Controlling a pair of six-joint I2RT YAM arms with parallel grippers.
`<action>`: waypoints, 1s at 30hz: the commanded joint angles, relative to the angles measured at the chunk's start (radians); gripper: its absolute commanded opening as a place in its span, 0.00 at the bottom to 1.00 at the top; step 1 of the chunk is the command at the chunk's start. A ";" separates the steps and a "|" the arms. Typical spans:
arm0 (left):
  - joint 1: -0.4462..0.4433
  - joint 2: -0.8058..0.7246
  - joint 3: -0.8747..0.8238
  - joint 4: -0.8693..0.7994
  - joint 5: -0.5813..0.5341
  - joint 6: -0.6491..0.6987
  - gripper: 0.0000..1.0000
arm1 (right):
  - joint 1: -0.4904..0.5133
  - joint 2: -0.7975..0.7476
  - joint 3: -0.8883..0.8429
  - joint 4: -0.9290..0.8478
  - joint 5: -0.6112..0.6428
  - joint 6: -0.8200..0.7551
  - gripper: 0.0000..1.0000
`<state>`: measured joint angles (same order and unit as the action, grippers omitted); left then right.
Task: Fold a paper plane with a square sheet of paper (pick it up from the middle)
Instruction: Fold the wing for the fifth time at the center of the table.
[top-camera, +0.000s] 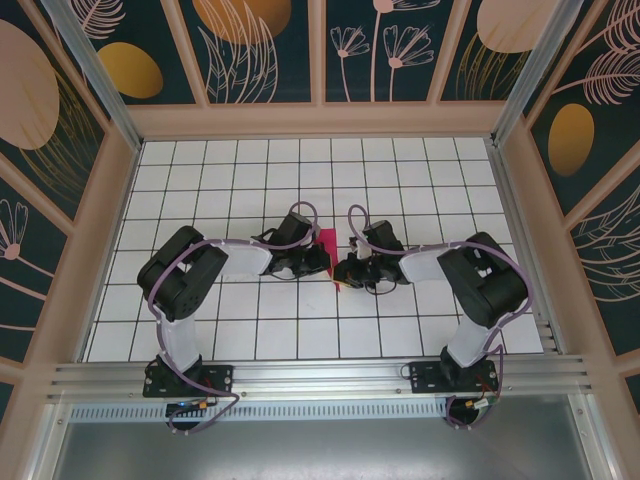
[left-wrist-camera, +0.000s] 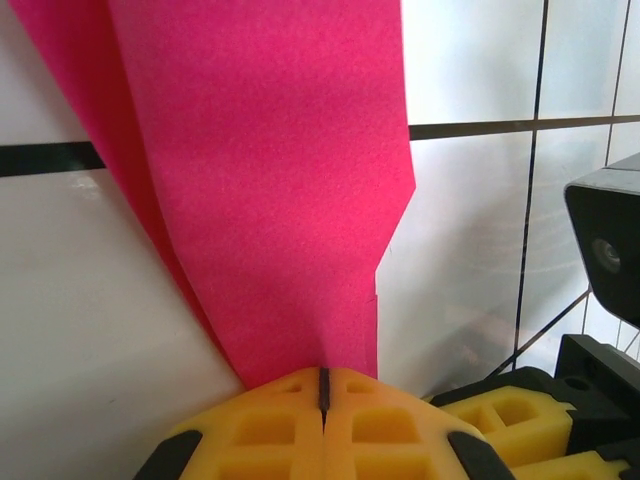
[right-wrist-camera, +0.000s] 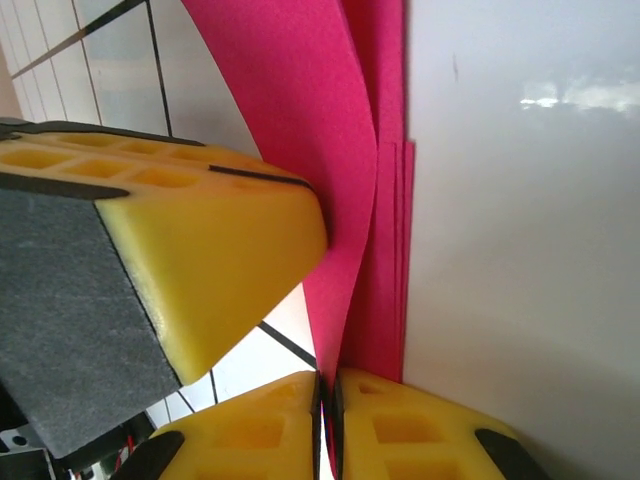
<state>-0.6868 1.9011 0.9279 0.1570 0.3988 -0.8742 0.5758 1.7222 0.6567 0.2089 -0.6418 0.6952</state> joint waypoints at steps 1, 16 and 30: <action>0.012 0.079 -0.015 -0.134 -0.176 0.031 0.07 | 0.009 -0.016 -0.006 -0.122 0.053 -0.038 0.10; 0.012 -0.158 -0.048 0.082 -0.027 0.105 0.20 | -0.006 -0.011 -0.060 0.204 -0.165 0.090 0.00; 0.012 -0.162 -0.184 0.246 0.006 0.074 0.14 | -0.022 0.043 -0.072 0.274 -0.208 0.153 0.00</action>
<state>-0.6769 1.7306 0.7567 0.3275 0.3954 -0.7971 0.5655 1.7420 0.6048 0.4446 -0.8215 0.8265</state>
